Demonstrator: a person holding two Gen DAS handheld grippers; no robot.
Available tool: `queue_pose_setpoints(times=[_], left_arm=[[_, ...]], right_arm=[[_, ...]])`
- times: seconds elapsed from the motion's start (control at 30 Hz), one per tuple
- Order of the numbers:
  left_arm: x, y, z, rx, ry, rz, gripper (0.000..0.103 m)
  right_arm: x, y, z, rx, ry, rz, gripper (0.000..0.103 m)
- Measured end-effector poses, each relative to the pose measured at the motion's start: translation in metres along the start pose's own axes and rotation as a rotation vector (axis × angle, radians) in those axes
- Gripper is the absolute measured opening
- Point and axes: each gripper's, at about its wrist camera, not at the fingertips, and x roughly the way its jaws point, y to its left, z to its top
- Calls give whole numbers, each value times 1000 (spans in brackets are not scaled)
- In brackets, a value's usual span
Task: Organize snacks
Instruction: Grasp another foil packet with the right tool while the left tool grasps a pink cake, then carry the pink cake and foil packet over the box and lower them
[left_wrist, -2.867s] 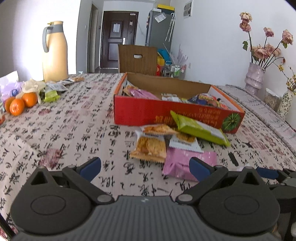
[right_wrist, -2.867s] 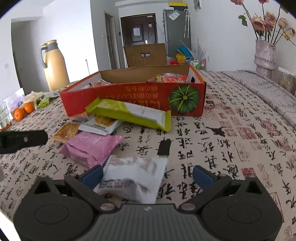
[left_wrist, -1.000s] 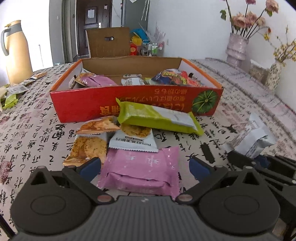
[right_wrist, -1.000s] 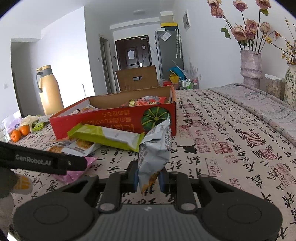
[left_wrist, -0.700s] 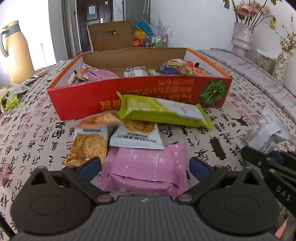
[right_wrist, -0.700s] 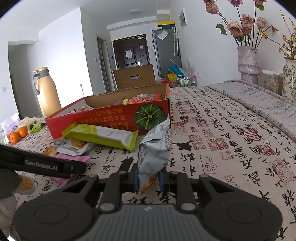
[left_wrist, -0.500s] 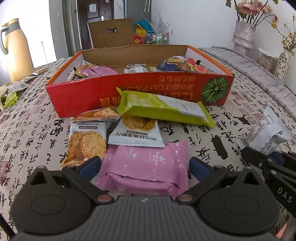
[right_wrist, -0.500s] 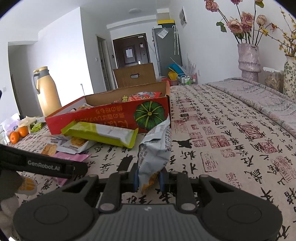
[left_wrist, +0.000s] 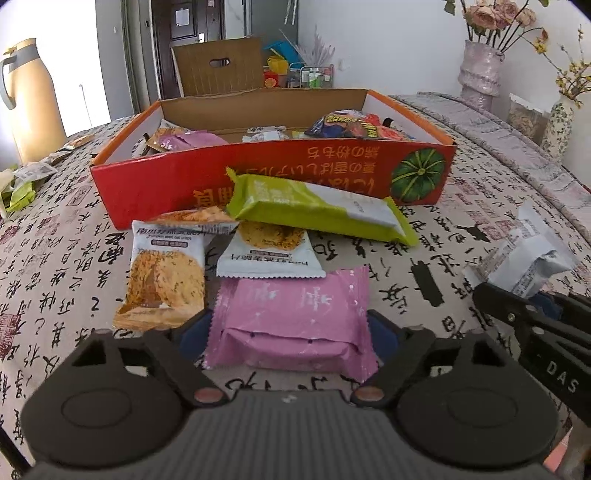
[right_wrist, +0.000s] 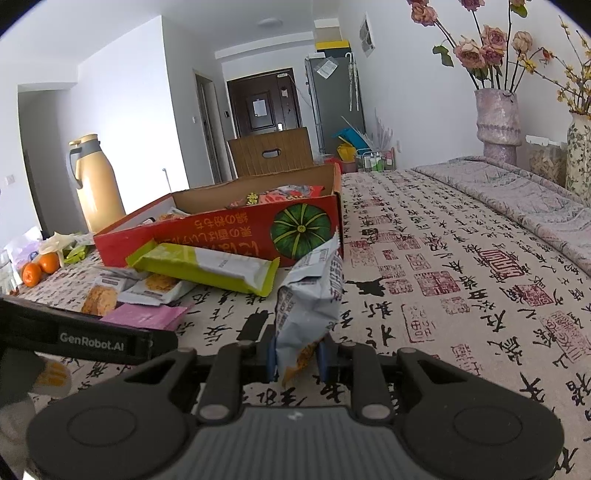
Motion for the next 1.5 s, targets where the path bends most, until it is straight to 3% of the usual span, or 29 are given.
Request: queue_pose_setpoints(times=[0.1,0.33,0.87,1.5], left_arm=[[-5,-2,-3,9,-9,-9,74],[-15,-5,-9,25,-24,-22,68],[-53,-2,-10,34,-121,-28,67],[-74,22,39,-25,-277,2,67]], right_arm=[[-2,1,0,-2,-5,0,21],[-9,1,0,-4,-16,-1,21],[-23,10,6,-31,-52,2,21],[-10,29,51,-107,-154,2,21]])
